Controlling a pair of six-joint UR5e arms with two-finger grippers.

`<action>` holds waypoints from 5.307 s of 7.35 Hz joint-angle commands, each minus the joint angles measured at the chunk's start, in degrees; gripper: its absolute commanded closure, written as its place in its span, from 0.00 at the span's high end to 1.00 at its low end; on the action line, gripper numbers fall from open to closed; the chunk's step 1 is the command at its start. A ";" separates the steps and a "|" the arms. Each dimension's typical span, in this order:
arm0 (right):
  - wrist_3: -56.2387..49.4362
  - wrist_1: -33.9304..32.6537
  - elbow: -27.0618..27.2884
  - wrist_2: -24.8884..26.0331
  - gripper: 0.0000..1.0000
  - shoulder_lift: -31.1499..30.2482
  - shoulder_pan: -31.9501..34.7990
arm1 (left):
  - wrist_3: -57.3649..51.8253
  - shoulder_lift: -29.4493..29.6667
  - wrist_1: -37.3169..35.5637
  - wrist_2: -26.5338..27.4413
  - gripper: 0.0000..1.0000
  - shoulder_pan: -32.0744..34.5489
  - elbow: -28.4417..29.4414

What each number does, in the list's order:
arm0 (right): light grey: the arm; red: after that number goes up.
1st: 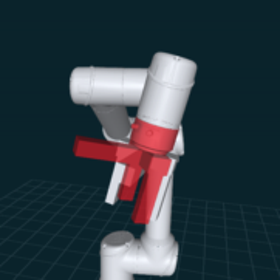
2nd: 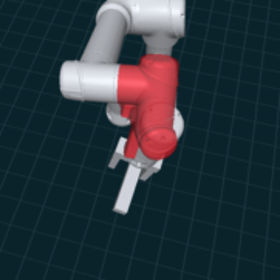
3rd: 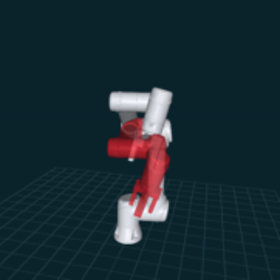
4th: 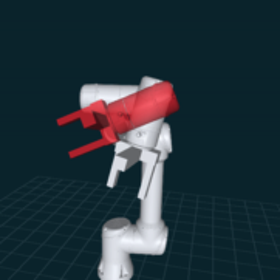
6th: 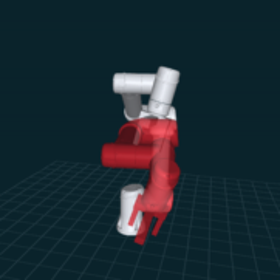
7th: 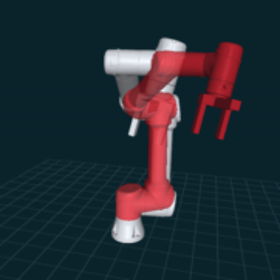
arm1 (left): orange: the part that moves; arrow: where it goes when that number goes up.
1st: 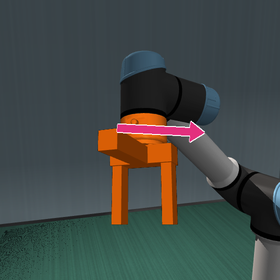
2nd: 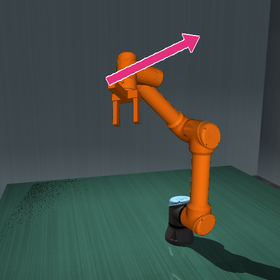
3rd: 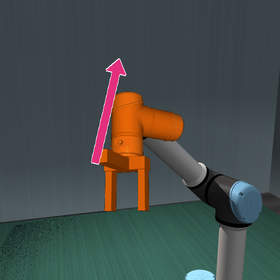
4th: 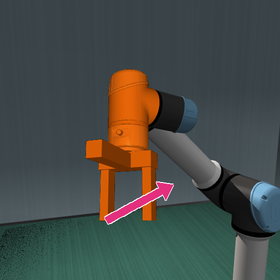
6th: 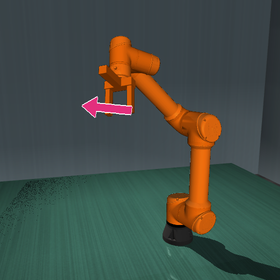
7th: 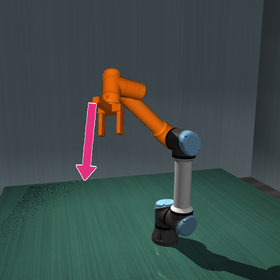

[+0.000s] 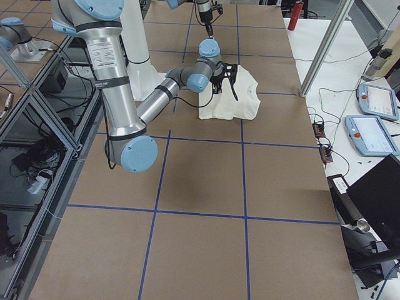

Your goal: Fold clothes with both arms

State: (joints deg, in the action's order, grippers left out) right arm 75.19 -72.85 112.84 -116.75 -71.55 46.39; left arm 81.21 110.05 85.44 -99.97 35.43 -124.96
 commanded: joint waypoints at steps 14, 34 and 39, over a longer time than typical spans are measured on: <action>-1.89 5.26 -35.05 2.32 0.00 20.57 2.66 | -0.44 12.65 22.93 4.34 0.00 5.44 37.25; -3.64 12.38 -13.26 10.76 0.00 -4.99 -14.22 | -0.27 8.87 24.60 3.73 1.00 5.26 28.72; -2.16 12.38 2.52 7.00 0.00 -18.58 -22.11 | -0.18 8.87 24.42 4.08 1.00 5.17 27.32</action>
State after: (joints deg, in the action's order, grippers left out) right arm 72.37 -60.46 109.59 -107.78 -84.79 27.09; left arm 81.03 118.94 109.90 -96.00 40.67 -97.32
